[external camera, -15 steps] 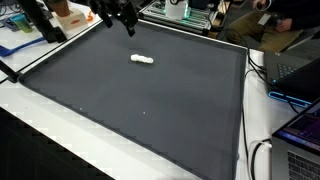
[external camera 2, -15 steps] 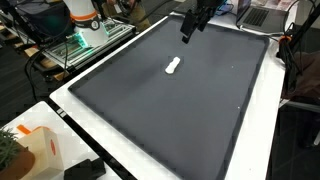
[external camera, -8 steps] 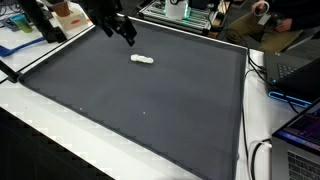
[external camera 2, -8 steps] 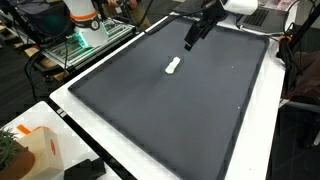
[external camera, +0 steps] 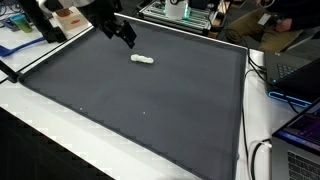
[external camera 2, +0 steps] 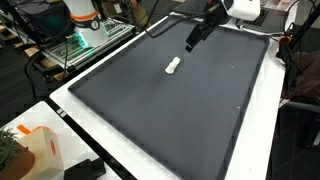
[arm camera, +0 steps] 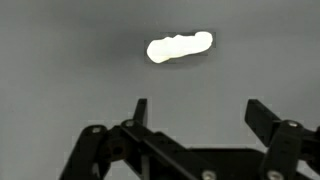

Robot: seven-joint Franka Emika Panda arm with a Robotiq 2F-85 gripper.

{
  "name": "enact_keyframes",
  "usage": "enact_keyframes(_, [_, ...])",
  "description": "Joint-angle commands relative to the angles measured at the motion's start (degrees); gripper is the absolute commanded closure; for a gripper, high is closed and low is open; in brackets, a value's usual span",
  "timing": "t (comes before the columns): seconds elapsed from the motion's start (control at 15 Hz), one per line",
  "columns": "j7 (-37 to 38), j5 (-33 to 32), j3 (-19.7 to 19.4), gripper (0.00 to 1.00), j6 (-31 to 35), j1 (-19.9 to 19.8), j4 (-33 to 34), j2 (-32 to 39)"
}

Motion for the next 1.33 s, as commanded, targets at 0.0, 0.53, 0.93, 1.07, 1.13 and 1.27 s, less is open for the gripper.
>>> enact_keyframes(0.0, [-1.9,0.3,0.5,0.0,-1.0,-0.6,2.5,2.4])
enact_keyframes(0.53, [-0.8,1.3,0.4,0.0,-8.7,-0.7,11.0,9.3])
enact_keyframes(0.93, [-1.9,0.1,0.3,0.0,-11.5,-0.3,11.6,9.4])
enact_keyframes(1.07, [-1.2,1.0,0.5,0.0,-11.4,-0.5,12.7,10.4])
enact_keyframes(1.13, [-0.8,1.4,0.5,0.0,-11.7,-0.6,13.5,11.0])
enact_keyframes(1.27, [0.5,1.8,0.3,0.0,-11.9,-0.7,14.6,12.0])
